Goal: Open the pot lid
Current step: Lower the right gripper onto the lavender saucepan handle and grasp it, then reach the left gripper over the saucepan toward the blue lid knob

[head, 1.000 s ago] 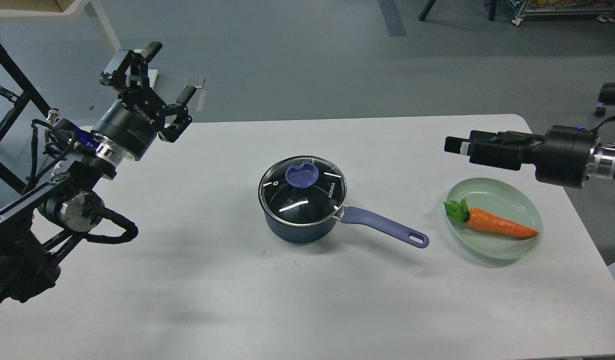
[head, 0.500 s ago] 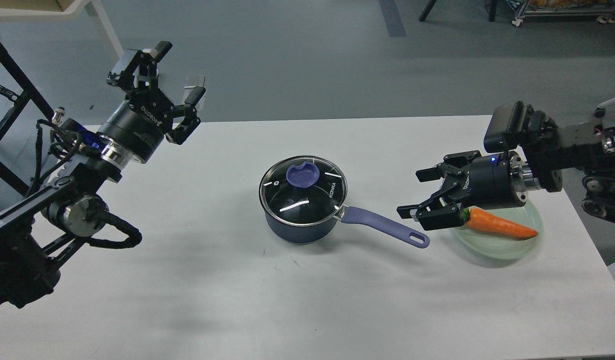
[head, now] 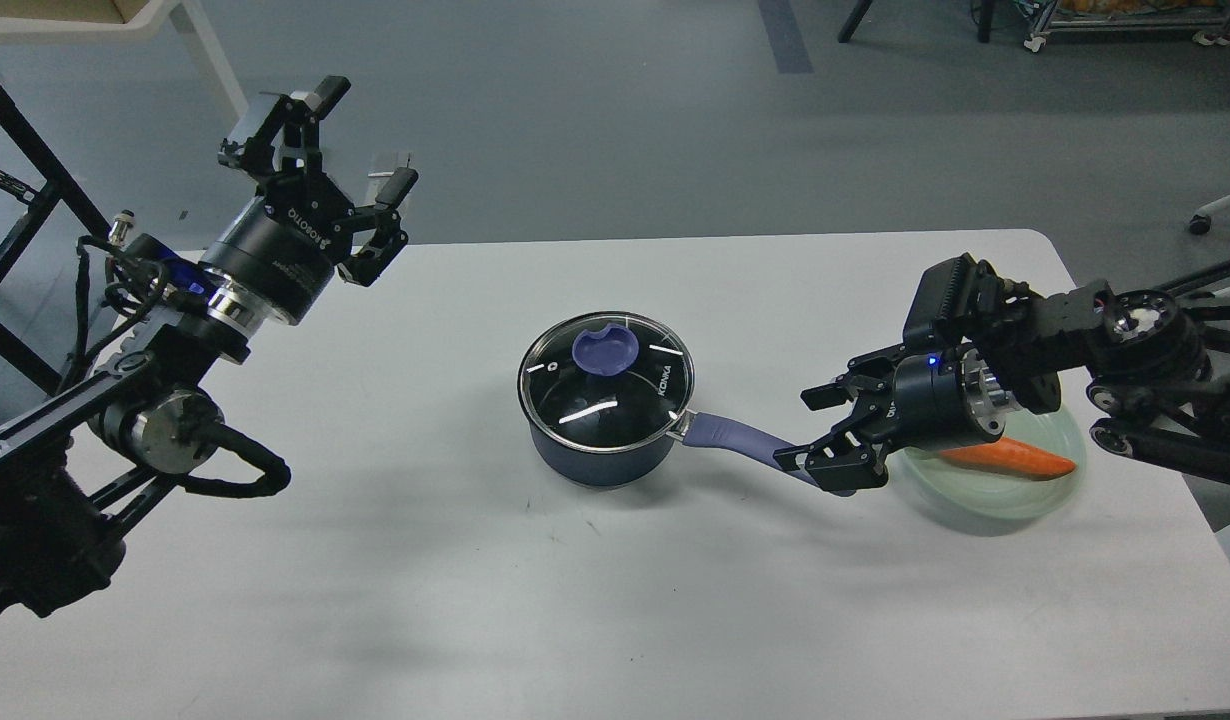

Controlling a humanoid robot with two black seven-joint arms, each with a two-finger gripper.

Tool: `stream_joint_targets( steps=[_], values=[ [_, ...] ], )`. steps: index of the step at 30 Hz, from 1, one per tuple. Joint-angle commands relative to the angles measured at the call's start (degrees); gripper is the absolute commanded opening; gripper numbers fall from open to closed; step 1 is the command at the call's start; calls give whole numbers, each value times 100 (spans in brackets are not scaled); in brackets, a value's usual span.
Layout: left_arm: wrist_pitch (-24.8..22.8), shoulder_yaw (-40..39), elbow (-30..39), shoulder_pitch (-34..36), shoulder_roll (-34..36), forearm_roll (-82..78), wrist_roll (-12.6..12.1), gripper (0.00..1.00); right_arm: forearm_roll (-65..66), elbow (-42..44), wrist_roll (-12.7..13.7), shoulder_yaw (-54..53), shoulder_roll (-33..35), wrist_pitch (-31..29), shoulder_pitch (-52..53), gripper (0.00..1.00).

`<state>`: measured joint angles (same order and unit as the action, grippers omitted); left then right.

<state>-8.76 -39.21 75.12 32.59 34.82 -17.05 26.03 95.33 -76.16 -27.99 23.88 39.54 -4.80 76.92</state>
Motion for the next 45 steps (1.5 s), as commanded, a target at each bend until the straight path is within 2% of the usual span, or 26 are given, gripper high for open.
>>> stream_joint_targets(
  steps=[1,8,19,22,26,32,45],
  values=[
    [-3,1,3,-16,-19,0,-1,99,-6,31,-1,2,-34,23,-186,72],
    [-3,18,3,-16,-37,0,-1,99,-6,75,-1,2,-139,172,-265,72],
    [-12,27,3,-16,-37,0,-1,99,-41,497,-1,11,-693,295,-345,64],
    [-12,27,-6,-16,-63,0,-1,99,-41,515,-1,90,-711,295,-362,57],
    [-12,27,3,-16,-63,0,-1,99,-41,515,-1,178,-676,295,-371,53],
    [-12,27,3,-16,-63,0,-1,99,-41,594,-1,222,-693,304,-389,38],
    [-38,45,-6,-7,-54,-114,-1,99,-50,603,-1,222,-720,313,-371,36]
  ],
)
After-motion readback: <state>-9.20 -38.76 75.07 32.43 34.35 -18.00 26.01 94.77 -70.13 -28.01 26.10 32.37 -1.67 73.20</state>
